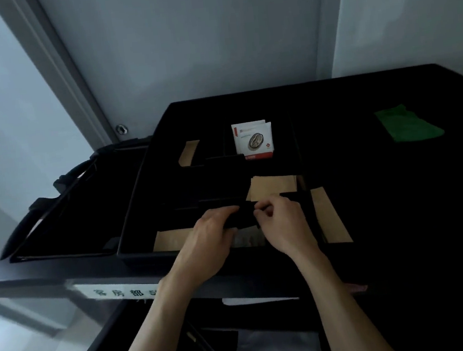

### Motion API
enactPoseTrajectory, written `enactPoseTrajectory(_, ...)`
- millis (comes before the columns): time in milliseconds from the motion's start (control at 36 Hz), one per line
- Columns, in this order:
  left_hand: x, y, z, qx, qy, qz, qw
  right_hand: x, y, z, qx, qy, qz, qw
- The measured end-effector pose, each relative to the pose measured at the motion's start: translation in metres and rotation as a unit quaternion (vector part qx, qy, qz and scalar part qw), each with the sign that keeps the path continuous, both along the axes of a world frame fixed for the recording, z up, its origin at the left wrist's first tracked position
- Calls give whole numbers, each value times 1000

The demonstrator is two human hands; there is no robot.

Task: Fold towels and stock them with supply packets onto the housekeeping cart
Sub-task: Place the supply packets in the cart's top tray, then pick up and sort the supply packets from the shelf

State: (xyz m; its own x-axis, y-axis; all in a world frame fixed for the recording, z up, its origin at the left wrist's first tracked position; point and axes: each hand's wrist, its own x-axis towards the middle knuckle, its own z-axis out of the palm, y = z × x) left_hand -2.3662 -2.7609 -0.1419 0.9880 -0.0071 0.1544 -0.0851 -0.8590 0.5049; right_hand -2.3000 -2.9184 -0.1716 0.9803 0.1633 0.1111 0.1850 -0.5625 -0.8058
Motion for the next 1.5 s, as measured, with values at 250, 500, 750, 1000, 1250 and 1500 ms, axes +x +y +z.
enactPoseTrajectory(250,-92,29,8,-376,-146,106,909,-81,81,25,322,13,57,945)
enactPoseTrajectory(500,-249,122,22,-440,-225,197,847,-214,211,46,327,64,243,911)
enactPoseTrajectory(750,-398,194,10,-493,-306,335,742,-350,313,32,280,92,374,880)
enactPoseTrajectory(1000,-476,256,-11,-485,-329,385,713,-422,391,14,250,107,445,853)
enactPoseTrajectory(1250,-505,352,-9,-445,-360,469,673,-448,509,11,275,141,475,824)
enactPoseTrajectory(1500,-505,468,3,-418,-335,542,647,-429,631,8,350,246,412,805)
